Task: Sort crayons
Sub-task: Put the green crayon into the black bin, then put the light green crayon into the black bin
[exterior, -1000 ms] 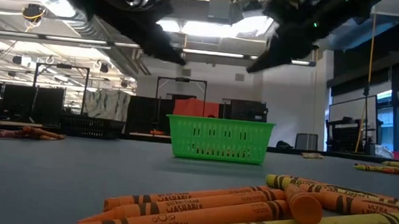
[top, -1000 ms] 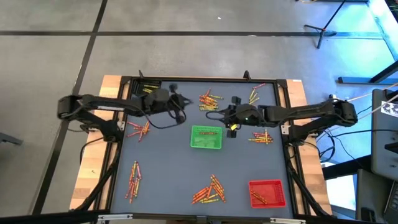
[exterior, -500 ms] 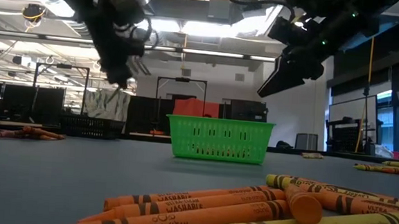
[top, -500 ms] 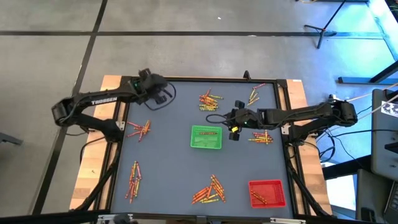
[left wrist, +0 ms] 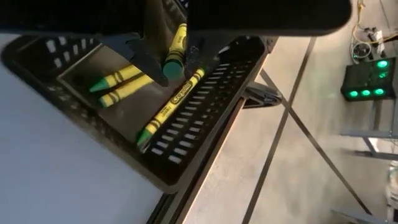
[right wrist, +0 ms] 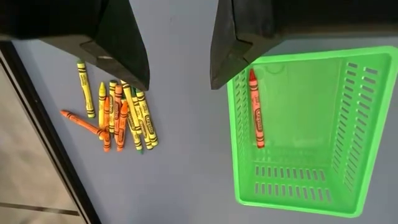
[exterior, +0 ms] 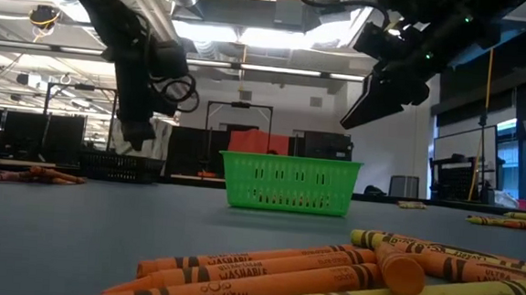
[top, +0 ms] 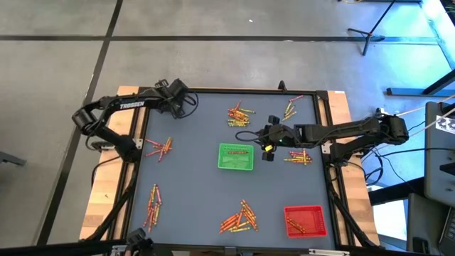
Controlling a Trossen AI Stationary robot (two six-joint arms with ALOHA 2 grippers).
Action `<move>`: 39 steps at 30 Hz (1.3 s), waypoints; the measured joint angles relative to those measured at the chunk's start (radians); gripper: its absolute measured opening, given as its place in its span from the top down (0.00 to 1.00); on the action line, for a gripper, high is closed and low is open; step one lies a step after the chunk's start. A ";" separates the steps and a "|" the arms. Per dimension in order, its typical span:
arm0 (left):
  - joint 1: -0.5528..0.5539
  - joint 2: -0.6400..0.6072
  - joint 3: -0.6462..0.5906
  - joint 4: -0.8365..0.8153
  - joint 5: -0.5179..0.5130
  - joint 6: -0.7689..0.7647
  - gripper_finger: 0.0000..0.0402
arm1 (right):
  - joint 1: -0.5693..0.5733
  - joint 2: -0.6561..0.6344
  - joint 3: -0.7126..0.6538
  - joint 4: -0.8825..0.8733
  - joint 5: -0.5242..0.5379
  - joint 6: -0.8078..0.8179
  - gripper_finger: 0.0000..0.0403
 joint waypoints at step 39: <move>-0.415 -0.092 -0.053 0.774 0.723 -0.129 0.71 | -0.527 -0.129 0.000 -0.455 -0.061 0.150 0.59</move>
